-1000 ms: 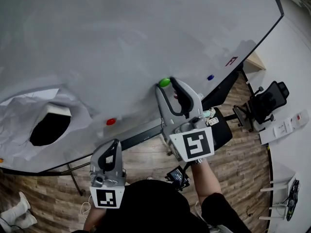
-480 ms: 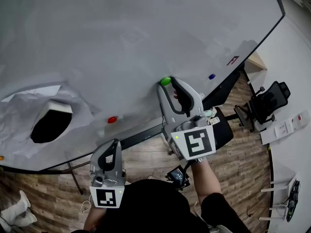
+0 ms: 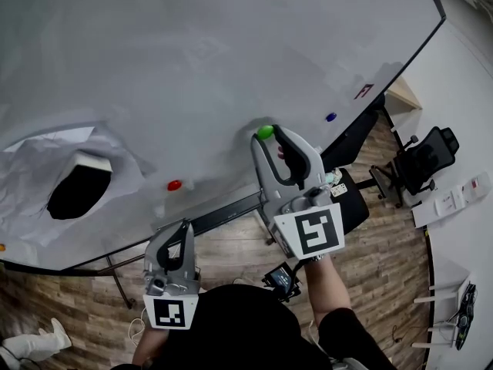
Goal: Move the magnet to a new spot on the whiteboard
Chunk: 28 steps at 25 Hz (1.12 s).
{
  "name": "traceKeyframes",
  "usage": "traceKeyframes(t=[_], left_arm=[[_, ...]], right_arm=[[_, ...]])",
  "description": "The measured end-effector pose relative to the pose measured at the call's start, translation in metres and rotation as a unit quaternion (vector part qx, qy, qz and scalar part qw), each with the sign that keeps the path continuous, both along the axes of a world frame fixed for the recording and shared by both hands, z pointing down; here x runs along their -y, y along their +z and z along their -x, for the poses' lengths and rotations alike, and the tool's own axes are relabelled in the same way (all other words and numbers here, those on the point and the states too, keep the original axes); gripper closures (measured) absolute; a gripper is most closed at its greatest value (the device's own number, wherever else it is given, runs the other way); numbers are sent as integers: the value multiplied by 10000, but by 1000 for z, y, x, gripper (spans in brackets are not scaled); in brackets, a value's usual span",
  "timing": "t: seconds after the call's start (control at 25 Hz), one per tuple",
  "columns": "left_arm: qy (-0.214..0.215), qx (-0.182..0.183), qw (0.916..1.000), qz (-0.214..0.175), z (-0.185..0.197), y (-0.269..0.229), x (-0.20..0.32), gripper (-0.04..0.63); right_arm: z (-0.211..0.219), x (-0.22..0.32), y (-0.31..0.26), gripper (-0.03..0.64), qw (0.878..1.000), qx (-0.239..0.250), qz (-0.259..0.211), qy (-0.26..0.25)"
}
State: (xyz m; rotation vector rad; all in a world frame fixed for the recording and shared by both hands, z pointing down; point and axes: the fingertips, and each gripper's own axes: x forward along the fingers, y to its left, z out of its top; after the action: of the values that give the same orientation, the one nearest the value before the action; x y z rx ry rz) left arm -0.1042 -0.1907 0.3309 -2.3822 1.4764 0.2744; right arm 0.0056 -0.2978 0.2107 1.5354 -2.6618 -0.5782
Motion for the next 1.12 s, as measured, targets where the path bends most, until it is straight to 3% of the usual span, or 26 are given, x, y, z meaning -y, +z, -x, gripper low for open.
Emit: traceKeyframes(t=[0.44,0.68,1.12], left_arm=[[25,108,9999,-14,-9,0,-12,594],[35,145,9999,-7,-15,1,-20,594],[125,227,9997,27,-26,6,-35,594]], right_arm=[[-9,-28,0,489,9996,114,-87,-224],[-20,-46,5,489,9986,406,171,-289],[-32,-80,21,489,9979,514,284,-261]])
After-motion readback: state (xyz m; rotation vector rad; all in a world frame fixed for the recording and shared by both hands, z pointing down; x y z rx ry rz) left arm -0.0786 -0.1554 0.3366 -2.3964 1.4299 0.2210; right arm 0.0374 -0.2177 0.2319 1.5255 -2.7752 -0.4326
